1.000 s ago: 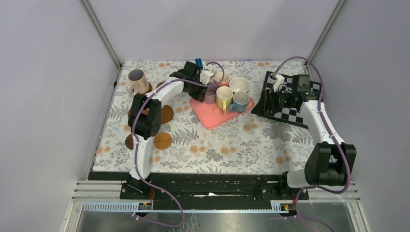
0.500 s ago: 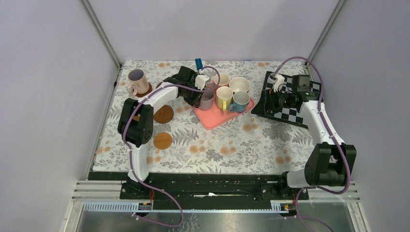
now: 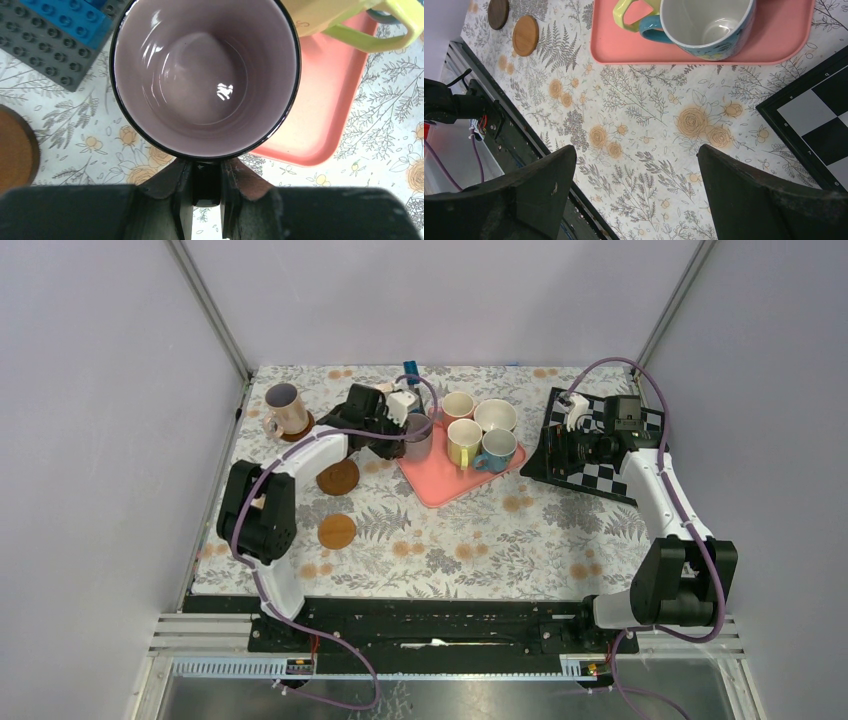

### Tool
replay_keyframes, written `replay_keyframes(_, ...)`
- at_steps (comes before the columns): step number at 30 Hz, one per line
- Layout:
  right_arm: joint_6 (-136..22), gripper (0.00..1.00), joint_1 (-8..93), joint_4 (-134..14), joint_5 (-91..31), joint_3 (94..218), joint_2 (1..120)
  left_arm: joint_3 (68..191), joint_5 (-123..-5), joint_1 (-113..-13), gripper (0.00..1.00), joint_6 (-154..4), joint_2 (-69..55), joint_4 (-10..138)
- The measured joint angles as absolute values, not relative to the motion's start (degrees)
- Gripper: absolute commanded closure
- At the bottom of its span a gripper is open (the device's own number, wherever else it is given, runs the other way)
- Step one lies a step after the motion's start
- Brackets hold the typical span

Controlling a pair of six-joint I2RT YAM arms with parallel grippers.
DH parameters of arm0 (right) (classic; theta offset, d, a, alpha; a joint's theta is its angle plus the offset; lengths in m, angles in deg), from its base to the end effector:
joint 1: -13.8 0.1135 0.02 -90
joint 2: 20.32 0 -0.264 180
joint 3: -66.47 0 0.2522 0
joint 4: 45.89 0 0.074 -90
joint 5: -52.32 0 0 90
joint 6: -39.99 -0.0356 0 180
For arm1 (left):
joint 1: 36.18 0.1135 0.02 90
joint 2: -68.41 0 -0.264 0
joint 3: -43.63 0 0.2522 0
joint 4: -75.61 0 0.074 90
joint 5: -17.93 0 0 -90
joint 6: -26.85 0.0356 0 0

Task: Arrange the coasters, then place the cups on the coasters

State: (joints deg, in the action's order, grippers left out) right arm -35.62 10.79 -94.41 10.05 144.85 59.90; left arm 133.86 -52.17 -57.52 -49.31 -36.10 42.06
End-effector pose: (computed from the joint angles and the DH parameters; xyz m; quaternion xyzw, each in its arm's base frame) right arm 0.2907 0.0111 0.2901 -0.2218 0.8425 0.3293 0.3641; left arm 0.3707 -0.1578 0.2272 0.3370 0.8573 -0.1840 0.3430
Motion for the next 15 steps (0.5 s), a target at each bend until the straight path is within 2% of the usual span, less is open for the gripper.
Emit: replay_keyframes(15, -35.42, 0.02, 10.79, -94.41, 9.81, 144.85, 59.90, 132.13, -50.88, -43.71, 1.00, -50.92, -32.79, 48.66)
